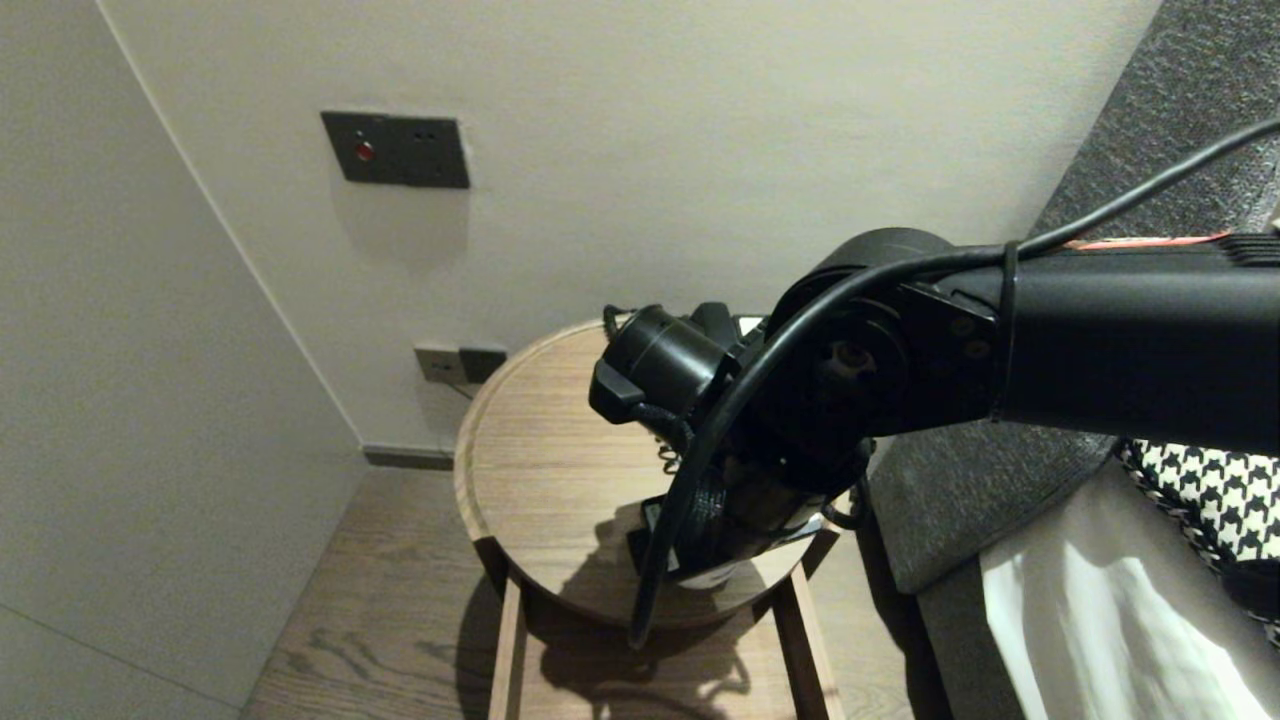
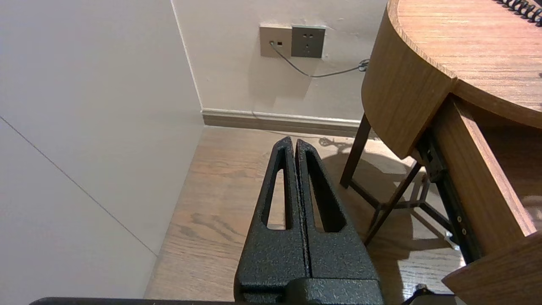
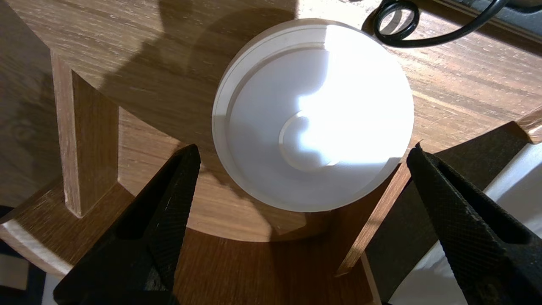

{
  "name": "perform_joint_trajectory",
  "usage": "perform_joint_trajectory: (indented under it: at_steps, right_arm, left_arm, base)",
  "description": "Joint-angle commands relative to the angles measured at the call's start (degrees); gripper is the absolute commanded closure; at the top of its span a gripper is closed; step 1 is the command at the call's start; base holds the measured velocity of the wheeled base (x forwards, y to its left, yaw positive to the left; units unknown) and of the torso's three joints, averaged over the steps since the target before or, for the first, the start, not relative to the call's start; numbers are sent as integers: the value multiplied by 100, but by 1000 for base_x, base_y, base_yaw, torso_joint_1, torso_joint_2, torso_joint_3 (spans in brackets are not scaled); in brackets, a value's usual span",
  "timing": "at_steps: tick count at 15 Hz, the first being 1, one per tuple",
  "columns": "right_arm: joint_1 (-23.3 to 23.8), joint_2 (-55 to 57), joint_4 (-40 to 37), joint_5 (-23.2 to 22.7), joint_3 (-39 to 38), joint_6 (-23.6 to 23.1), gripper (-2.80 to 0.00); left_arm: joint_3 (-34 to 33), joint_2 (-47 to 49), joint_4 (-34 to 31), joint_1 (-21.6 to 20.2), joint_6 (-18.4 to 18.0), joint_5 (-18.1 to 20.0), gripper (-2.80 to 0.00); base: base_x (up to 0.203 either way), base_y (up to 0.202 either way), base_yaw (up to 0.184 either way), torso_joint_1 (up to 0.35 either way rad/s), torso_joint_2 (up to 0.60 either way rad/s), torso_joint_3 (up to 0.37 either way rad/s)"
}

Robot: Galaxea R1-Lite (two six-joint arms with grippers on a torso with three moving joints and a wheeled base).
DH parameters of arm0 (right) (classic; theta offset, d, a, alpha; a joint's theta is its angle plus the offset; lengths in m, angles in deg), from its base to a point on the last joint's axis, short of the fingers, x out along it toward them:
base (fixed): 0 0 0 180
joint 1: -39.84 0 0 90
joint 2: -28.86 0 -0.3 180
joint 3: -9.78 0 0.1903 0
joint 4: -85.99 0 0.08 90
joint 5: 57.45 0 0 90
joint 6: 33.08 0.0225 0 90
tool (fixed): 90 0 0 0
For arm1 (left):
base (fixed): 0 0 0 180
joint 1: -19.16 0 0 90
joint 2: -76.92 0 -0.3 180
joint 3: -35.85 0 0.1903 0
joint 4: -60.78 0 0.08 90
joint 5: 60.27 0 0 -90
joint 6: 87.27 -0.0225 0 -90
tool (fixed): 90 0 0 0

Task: Put the remote controls on the table in the drawer one by one

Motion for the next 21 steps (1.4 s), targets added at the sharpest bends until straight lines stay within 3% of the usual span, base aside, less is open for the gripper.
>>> perform_joint_trajectory:
  at_steps: [1,12,13,21]
  right_arm:
    - [-11,5,102,12,-1,18,-280]
    - [-46,65,176,21,6,24,-280]
    - [-46,67,176,21,0,27,0]
    - [-28,7,142,15,-1,35,0]
  left_arm:
    - [0,-9,3,-2,-1,-5,0]
    - [0,-9,3,-2,-1,-5,0]
    - [0,-9,3,-2,-1,-5,0]
    - [0,-9,3,-2,-1,-5,0]
  base:
    - [0,0,0,0,0,0]
    - [0,0,0,0,0,0]
    - [0,0,0,0,0,0]
    - [0,0,0,0,0,0]
